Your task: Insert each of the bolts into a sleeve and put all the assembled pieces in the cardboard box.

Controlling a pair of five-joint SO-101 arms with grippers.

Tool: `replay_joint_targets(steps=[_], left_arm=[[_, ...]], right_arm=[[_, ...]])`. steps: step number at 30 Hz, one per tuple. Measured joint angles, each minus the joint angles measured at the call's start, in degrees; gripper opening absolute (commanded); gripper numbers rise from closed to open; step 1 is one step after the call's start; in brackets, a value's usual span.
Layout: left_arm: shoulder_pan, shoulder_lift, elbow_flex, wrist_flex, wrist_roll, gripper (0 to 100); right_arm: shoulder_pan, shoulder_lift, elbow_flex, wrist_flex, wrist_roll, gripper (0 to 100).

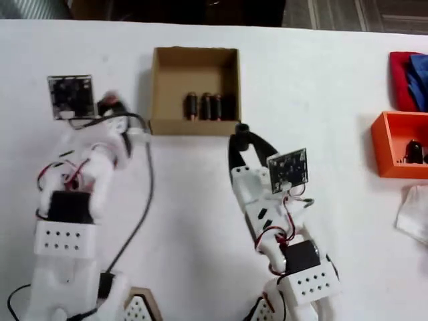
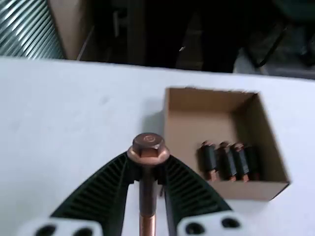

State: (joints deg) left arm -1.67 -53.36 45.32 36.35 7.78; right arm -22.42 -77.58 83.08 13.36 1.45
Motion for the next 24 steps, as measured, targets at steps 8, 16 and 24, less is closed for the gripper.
replay_joint_targets(steps=[8,16,24], left_arm=[[18.1,0.0,-0.7,-10.3,0.8,3],[24.8,2.0,-6.5,-10.9,1.5,3],[25.4,17.5,-22.0,-3.0,11.6,3]], right_arm=[[-0.5,0.0,0.4,-0.3,0.0,2.3],[-0.6,0.0,0.4,-0.4,4.3,2.3],[-0.6,0.0,0.4,-0.4,4.7,2.3]])
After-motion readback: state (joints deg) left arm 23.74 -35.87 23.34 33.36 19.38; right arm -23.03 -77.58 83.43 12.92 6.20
